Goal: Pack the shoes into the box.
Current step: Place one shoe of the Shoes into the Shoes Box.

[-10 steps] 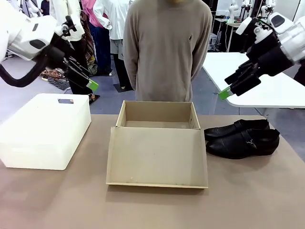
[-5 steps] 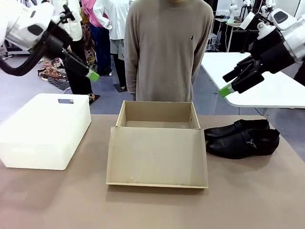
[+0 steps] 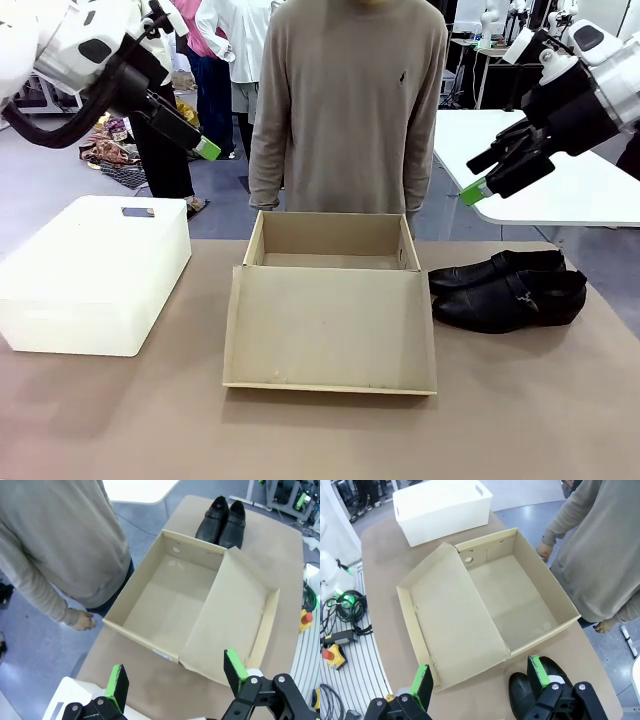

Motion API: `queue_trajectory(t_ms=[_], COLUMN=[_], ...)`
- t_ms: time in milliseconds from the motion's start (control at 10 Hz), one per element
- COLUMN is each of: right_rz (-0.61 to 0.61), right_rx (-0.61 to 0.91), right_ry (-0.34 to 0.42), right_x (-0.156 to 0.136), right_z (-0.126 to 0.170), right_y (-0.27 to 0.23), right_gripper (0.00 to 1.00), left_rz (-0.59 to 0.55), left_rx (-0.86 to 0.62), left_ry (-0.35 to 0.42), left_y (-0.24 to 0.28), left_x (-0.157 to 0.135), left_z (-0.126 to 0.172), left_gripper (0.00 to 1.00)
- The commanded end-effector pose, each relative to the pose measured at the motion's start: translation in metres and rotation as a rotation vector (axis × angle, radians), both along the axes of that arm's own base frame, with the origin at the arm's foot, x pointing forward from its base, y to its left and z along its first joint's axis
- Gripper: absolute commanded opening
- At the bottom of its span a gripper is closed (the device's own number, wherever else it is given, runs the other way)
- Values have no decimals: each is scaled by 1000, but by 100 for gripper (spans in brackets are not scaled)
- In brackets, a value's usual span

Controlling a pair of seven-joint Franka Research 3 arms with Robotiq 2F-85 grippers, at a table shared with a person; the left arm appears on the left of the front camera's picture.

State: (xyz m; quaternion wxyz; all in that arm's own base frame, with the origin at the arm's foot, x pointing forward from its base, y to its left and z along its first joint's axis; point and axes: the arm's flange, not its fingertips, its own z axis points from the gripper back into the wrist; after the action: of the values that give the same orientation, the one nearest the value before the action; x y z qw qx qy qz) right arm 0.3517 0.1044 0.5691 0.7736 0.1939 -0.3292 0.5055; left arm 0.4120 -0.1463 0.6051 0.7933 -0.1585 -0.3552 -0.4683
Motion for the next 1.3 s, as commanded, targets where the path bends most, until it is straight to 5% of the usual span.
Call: queue_trajectory(t_ms=[0, 1200], right_rz=[6, 6], right_rx=[4, 4], right_ry=[1, 1], right_x=[1, 1], right_z=[0, 0], right_y=[-1, -1], right_gripper=[100, 100], left_rz=[-16, -16], left_rx=[-15, -15], left_ry=[1, 1], left_y=[2, 2], left_x=[-1, -1], left_z=[0, 0], left_gripper=[100, 100])
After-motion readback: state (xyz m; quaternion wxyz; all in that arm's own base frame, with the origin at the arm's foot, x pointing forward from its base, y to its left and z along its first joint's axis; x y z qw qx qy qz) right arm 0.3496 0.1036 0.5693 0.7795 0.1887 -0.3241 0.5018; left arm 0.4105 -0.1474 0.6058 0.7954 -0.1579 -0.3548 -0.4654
